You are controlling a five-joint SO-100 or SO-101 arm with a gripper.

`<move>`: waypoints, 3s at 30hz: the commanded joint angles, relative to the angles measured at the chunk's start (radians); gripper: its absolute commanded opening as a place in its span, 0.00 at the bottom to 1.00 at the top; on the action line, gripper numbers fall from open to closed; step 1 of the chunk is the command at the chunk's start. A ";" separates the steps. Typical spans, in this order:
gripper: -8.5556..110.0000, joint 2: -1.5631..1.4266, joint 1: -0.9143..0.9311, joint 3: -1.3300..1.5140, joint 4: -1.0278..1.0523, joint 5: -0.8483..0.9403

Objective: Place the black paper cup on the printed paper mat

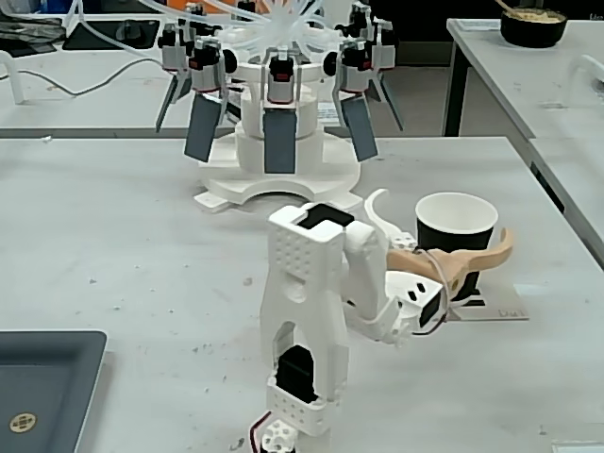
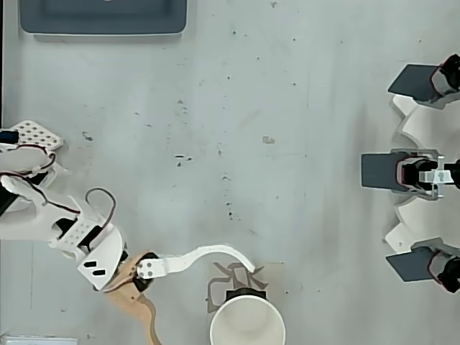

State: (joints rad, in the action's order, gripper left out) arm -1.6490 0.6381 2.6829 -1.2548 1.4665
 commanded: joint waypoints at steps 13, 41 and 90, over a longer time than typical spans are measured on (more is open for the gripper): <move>0.29 -0.365 -0.219 0.215 -0.086 -0.009; 0.22 -0.449 -0.663 0.181 0.095 0.089; 0.14 0.330 -0.753 -0.703 0.301 0.117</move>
State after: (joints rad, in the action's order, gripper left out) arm -1.3116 -0.1043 2.0310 -0.9557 1.5769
